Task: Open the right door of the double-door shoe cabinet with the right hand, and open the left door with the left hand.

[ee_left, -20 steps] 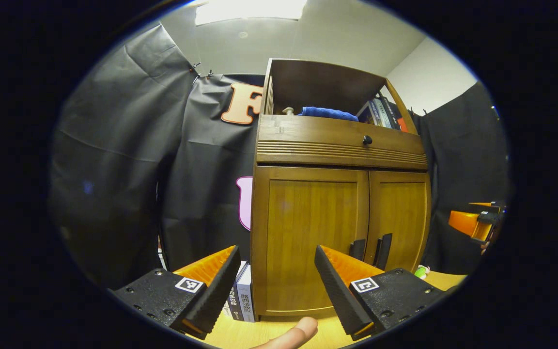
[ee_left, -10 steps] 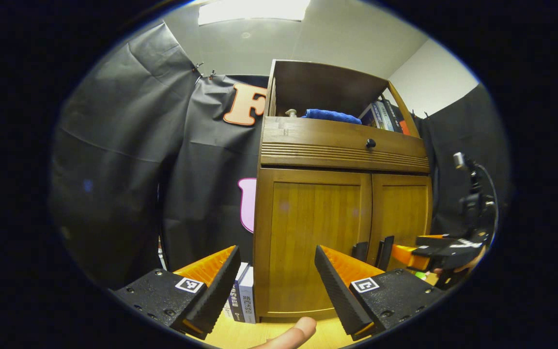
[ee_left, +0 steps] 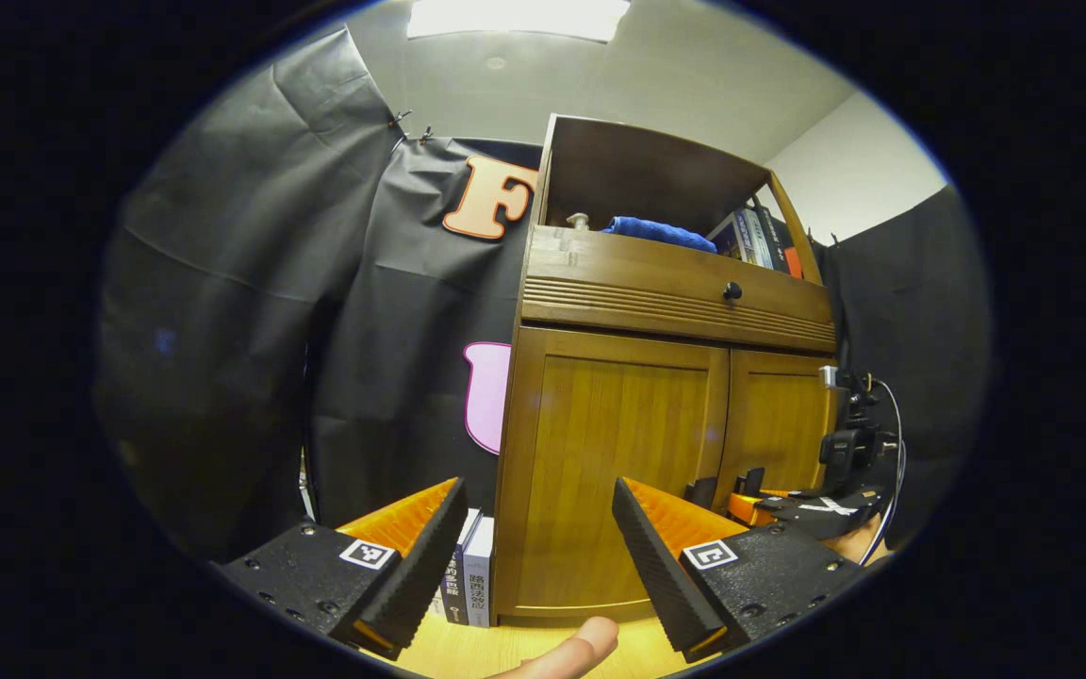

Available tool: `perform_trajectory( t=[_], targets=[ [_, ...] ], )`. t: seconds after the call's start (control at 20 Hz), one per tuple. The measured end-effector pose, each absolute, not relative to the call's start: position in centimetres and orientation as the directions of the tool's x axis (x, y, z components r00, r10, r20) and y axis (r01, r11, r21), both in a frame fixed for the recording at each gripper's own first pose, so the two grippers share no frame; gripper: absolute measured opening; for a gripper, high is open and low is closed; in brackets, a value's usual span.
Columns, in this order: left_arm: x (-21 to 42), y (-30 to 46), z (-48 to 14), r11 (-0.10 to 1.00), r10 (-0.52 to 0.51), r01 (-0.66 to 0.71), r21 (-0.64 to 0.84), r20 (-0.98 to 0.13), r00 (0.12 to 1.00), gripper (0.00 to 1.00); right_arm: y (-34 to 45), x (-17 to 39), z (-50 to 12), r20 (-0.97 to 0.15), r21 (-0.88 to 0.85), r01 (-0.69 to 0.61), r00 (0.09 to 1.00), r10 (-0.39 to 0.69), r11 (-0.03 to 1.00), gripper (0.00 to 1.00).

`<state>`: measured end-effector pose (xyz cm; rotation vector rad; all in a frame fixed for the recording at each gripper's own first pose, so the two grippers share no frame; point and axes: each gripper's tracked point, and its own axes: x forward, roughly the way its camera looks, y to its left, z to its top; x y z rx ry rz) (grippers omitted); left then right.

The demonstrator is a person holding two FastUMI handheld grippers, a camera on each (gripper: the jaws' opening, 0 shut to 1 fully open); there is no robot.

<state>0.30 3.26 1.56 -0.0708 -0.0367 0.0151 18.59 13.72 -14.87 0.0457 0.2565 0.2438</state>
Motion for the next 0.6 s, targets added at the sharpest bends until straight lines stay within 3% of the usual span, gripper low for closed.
perform_trajectory(
  t=[0.05, 0.25, 0.3, 0.35, 0.5, 0.55, 0.6],
  targets=[
    [0.4, 3.3, 1.5, 0.997, 0.015, -0.013, -0.072, 0.031, 0.999, 0.95, 13.6, 18.4, -14.9, -0.245, 0.088, -0.244, 0.934, 0.258, 0.966, 0.27],
    [0.9, 2.9, 0.9, 0.997, 0.006, -0.005, -0.073, 0.009, 1.0, 0.92, 14.0, 18.0, -14.9, -0.247, 0.121, -0.274, 0.922, 0.297, 0.954, 0.26],
    [1.0, 3.0, 0.8, 0.998, 0.006, -0.005, -0.07, 0.006, 1.0, 0.92, 14.0, 17.9, -14.7, -0.247, 0.124, -0.283, 0.92, 0.306, 0.951, 0.3],
    [1.1, 3.0, 0.8, 0.998, 0.007, -0.007, -0.068, 0.003, 1.0, 0.96, 14.0, 17.8, -14.6, -0.246, 0.128, -0.291, 0.917, 0.315, 0.948, 0.26],
    [1.2, 2.9, 0.6, 0.998, 0.012, -0.012, -0.063, -0.002, 1.0, 0.92, 14.1, 17.3, -14.2, -0.233, 0.141, -0.323, 0.908, 0.348, 0.936, 0.27],
    [1.2, 2.9, 0.6, 0.998, 0.012, -0.012, -0.06, -0.002, 1.0, 0.95, 14.0, 17.1, -14.2, -0.225, 0.148, -0.331, 0.907, 0.357, 0.932, 0.26],
    [1.2, 2.8, 0.5, 0.998, 0.011, -0.011, -0.056, -0.003, 1.0, 0.92, 13.9, 17.0, -14.2, -0.222, 0.152, -0.337, 0.904, 0.364, 0.929, 0.27]
  ],
)
